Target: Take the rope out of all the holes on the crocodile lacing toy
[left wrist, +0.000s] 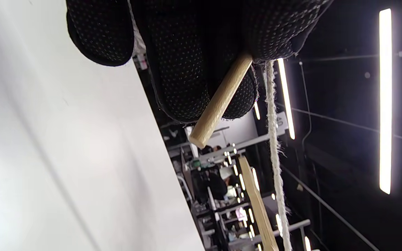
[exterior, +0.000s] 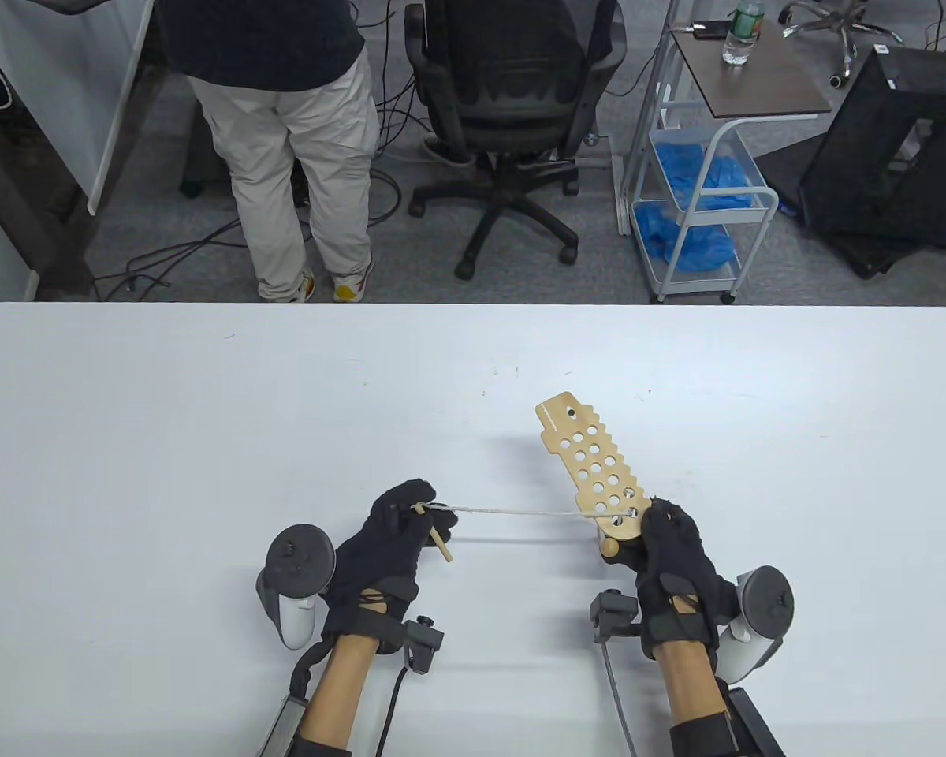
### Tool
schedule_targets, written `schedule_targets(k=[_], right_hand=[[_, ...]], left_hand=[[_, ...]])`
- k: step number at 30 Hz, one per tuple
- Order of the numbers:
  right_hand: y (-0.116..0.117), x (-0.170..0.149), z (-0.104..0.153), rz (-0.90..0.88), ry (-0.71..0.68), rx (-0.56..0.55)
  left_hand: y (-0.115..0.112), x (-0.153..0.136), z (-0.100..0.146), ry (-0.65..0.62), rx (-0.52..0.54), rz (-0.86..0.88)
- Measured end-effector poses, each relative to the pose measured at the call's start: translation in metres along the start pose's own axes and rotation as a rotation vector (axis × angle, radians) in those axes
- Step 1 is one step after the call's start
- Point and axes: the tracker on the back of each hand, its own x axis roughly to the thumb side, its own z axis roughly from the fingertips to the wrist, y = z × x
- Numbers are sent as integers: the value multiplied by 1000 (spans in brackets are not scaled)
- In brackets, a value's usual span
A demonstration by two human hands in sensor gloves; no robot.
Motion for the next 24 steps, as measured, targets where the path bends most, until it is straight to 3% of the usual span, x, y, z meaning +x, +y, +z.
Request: schedule_targets(k=[7, 24], right_hand=[[-16, 0, -7, -97, 54, -39], [-39, -4, -16, -256, 163, -85]], left_hand=[[33, -20, 0, 91, 177, 58], [71, -53, 5, 220, 321, 354]])
